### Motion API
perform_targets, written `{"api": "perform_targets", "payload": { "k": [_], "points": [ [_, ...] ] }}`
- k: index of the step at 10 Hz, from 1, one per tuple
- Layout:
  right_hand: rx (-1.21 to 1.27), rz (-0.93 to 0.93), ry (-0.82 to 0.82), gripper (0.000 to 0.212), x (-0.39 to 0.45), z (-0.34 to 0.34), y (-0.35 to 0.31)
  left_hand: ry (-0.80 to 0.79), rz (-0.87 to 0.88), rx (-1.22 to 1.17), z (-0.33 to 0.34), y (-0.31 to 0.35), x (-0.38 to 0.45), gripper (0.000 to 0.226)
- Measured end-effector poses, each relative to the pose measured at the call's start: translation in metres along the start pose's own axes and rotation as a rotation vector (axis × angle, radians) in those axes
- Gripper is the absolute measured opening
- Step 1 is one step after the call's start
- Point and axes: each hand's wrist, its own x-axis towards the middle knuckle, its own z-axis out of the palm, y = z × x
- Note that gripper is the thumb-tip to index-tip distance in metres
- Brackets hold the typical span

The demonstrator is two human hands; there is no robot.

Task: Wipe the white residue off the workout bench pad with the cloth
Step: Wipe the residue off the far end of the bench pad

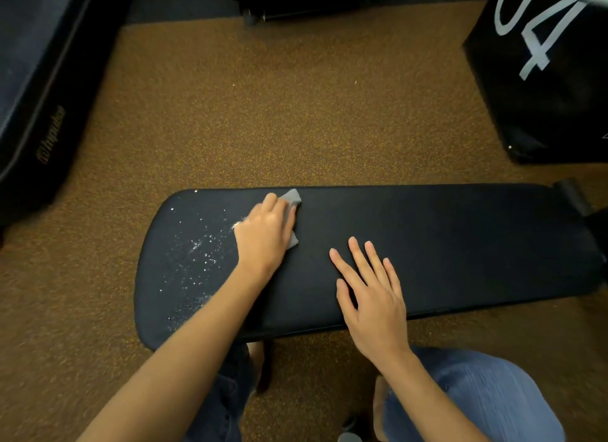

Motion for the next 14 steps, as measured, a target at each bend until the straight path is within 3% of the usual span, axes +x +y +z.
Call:
{"api": "perform_targets", "payload": {
  "k": [1,2,4,5,6,7,9,11,12,13,14],
  "points": [
    [0.001,-0.002,0.012,0.047,0.0,0.0,-0.001,0.006,0.033,-0.052,-0.009,0.02,-0.031,0.029],
    [0.002,-0.004,0.014,0.047,0.001,0.0,0.0,-0.025,0.172,-0.058,-0.017,0.029,-0.057,0.027],
    [0.038,-0.006,0.018,0.046,0.001,0.0,0.001,-0.008,-0.018,0.106,0.004,-0.019,0.005,0.028],
    [0.035,-0.007,0.015,0.046,0.001,0.001,0.001,-0.008,-0.14,0.071,0.005,-0.034,0.022,0.027],
    [0.035,-0.006,0.016,0.046,0.001,0.001,0.0,0.009,-0.167,0.057,-0.003,-0.018,0.005,0.028],
    [0.015,-0.005,0.009,0.047,0.001,0.0,0.0,-0.052,-0.058,0.023,-0.013,-0.005,-0.031,0.028],
    [0.051,-0.01,0.006,0.046,0.002,0.0,0.0,-0.076,-0.181,0.011,-0.008,-0.044,0.012,0.03],
    [0.05,0.0,0.016,0.047,0.002,-0.002,-0.002,-0.075,-0.201,-0.049,-0.013,-0.027,-0.019,0.029],
    [0.043,0.044,0.032,0.046,0.006,-0.005,-0.011,-0.134,-0.214,-0.121,-0.03,-0.013,-0.045,0.031],
    [0.106,0.054,0.039,0.046,0.017,-0.005,-0.03,-0.291,-0.279,-0.306,-0.052,-0.008,-0.055,0.035],
    [0.2,-0.022,0.022,0.049,0.032,-0.002,-0.06,-0.294,-0.325,-0.538,-0.074,-0.023,-0.065,0.046]
  ]
}}
